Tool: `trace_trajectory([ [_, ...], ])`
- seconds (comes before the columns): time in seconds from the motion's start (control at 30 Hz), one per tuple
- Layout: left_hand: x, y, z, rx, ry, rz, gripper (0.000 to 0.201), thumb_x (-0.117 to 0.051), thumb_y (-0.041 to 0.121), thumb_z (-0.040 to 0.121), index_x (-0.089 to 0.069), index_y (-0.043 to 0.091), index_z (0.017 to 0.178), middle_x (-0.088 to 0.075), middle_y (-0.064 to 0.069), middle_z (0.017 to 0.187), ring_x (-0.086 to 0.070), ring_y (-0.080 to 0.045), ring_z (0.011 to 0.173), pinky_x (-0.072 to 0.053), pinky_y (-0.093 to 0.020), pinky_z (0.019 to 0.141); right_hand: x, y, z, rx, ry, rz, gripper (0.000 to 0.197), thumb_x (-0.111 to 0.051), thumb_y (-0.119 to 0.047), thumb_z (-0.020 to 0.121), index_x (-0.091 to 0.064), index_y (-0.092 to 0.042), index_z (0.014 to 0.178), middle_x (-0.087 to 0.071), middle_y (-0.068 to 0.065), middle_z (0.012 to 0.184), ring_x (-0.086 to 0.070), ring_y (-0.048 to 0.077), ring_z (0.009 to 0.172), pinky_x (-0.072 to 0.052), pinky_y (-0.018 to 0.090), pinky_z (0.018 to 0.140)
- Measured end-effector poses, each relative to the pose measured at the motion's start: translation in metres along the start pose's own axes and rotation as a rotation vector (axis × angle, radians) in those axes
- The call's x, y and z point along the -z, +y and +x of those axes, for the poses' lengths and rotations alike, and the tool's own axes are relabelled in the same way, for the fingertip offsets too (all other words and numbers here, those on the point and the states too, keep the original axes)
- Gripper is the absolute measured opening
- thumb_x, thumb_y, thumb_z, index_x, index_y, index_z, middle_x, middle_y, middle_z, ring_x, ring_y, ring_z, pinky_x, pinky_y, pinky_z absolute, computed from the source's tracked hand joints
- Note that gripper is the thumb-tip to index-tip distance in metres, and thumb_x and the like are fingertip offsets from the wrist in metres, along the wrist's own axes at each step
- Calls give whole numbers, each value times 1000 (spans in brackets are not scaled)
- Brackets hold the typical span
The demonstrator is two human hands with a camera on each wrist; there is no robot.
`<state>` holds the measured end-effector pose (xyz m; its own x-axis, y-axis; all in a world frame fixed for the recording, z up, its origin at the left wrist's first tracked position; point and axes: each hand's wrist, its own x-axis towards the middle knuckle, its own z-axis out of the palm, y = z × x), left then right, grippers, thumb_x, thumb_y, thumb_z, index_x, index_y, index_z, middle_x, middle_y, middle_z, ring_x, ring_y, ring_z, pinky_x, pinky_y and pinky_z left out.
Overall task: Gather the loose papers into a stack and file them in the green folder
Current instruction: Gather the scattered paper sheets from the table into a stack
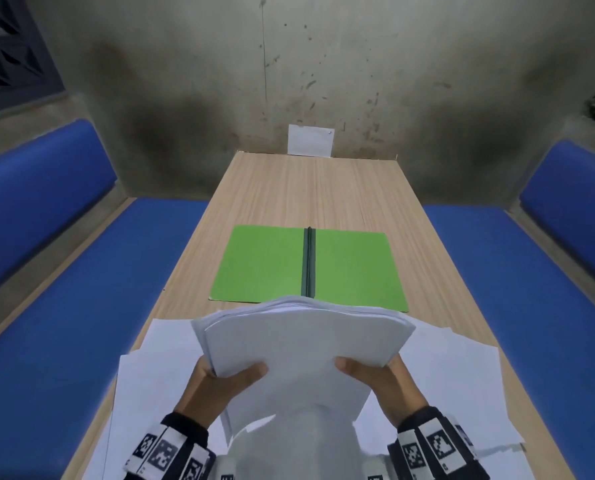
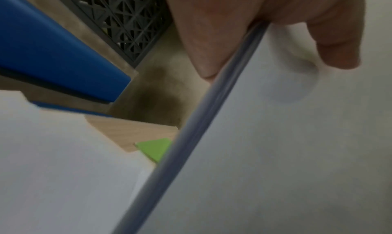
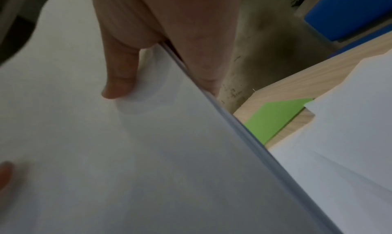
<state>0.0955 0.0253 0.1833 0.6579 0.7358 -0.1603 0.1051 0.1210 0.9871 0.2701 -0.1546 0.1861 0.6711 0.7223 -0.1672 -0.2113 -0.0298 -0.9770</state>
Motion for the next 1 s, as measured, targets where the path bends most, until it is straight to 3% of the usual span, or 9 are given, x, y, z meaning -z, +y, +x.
trace_trajectory([
  [0.17,7,7,0,-42,-112,76,25,-83,11,50,-74,33,57,-73,9,59,-66,1,58,-55,-17,57,12,-5,-4,14,-42,-60,39,-83,-14,57,-71,-14,95,-77,8,95,-71,17,87,-58,27,73],
  [0.2,7,0,1,9,-121,115,22,-89,19,45,-74,30,56,-73,4,60,-67,-5,62,-56,-24,64,15,4,-3,-21,-49,-99,45,-87,-22,51,-72,-14,93,-77,7,94,-71,16,87,-58,27,74],
  [0.3,4,-34,0,133,-126,235,57,-85,61,23,-73,29,69,-75,-5,78,-67,-26,83,-53,-46,81,17,34,-1,-114,-37,-161,56,-93,-41,40,-73,-14,85,-78,-1,81,-71,11,77,-56,21,67],
  [0.4,-4,-58,-1,169,-71,176,13,-78,33,69,-71,23,75,-75,15,72,-66,-27,89,-51,-41,83,16,55,0,-139,15,-213,12,-78,-9,74,-71,-14,82,-76,-12,68,-69,7,68,-53,14,59],
  [0.47,-6,-60,2,183,-34,169,11,-69,21,81,-69,16,71,-73,6,68,-62,-25,81,-48,-36,77,20,62,0,-138,51,-247,11,-72,-3,79,-71,-13,82,-77,-8,70,-69,5,67,-53,14,60],
  [0.6,3,-43,10,148,-1,158,56,-73,63,55,-61,12,73,-61,-6,71,-53,-19,73,-43,-28,62,45,73,2,-101,183,-383,20,-71,0,79,-67,-20,79,-69,4,80,-61,21,80,-50,8,68],
  [0.7,27,-31,15,176,117,87,25,-68,34,79,-62,9,81,-69,-3,71,-62,-26,81,-50,-29,64,83,81,-2,-215,325,-465,16,-71,-4,80,-64,-17,87,-64,9,96,-57,26,99,-47,18,80],
  [0.8,65,-32,19,259,190,63,26,-66,24,82,-62,4,98,-70,-13,86,-67,-32,85,-51,-38,76,124,82,-10,-431,468,-585,36,-70,-16,83,-60,-7,115,-56,17,123,-52,30,116,-40,37,98],
  [1.0,109,-50,5,305,295,228,28,-63,8,84,-53,6,110,-58,-12,106,-53,-24,93,-39,-36,89,156,79,-28,-838,647,-765,82,-66,-46,79,-32,-11,146,-32,18,148,-32,30,137,-30,38,111],
])
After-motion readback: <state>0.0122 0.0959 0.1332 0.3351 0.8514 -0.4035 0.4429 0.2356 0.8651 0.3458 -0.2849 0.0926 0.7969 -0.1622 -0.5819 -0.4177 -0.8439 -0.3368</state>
